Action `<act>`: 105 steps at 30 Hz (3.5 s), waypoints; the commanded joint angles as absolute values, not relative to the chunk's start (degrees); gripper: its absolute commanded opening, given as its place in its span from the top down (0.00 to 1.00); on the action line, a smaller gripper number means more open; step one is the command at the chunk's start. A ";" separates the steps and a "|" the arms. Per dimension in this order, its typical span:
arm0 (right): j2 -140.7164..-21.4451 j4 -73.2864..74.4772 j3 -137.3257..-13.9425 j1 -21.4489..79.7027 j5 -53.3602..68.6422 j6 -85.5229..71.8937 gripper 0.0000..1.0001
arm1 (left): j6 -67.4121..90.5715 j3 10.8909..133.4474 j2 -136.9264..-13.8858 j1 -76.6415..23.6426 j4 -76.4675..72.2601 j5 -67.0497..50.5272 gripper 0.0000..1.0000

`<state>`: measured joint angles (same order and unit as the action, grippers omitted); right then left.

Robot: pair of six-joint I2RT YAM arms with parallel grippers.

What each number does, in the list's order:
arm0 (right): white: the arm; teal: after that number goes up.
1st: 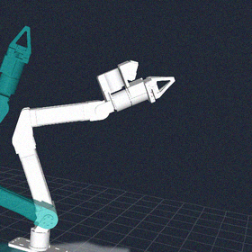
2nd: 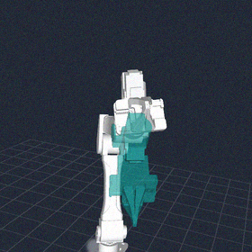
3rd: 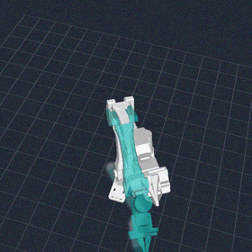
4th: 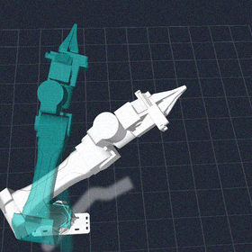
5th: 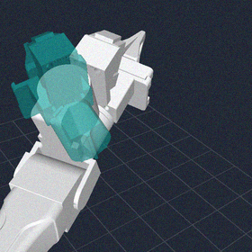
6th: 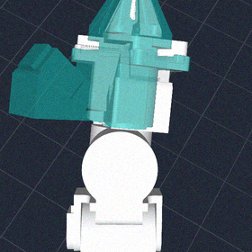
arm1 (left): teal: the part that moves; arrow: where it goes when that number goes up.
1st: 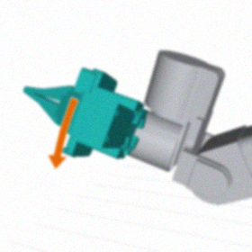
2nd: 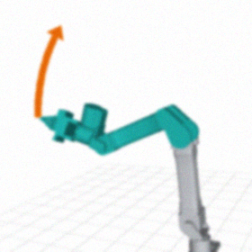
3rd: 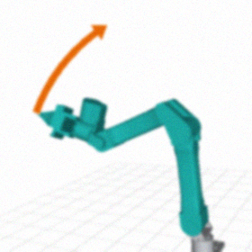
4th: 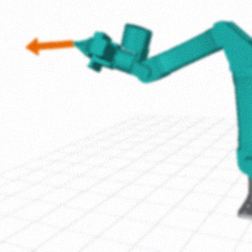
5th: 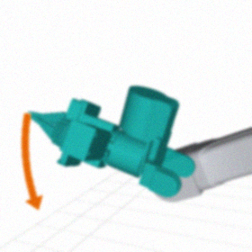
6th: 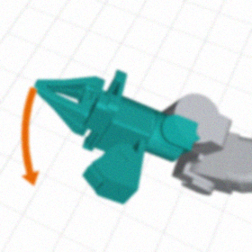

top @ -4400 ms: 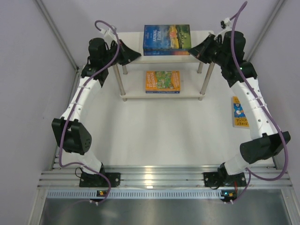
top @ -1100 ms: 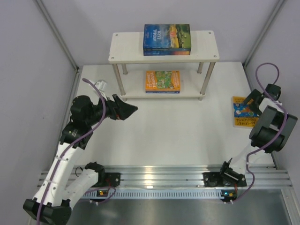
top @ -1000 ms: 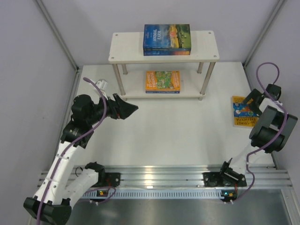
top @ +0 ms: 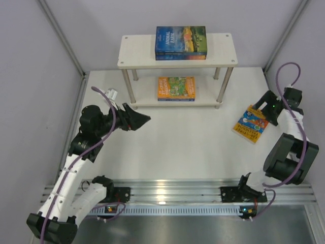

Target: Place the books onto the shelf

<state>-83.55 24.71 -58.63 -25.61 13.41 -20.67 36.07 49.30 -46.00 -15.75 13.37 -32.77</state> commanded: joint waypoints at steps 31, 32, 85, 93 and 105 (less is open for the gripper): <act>-110.41 29.27 -73.33 -24.26 -2.47 -31.72 0.32 | 36.03 41.67 -45.36 -15.82 18.02 -30.42 0.36; -109.00 29.09 -71.65 -23.91 -0.37 -32.51 0.34 | 36.47 40.44 -45.09 -15.91 16.97 -30.06 0.36; -57.04 -2.46 -15.38 23.73 17.85 -46.06 0.16 | 52.03 24.16 -82.44 -43.59 -32.08 -19.86 0.31; -53.53 7.37 -18.37 25.93 3.44 -42.72 0.15 | 52.90 26.54 -90.25 -45.09 -33.74 -19.07 0.32; -60.55 7.29 -20.47 29.26 0.18 -46.13 0.13 | 52.03 29.71 -97.29 -45.00 -31.73 -20.13 0.53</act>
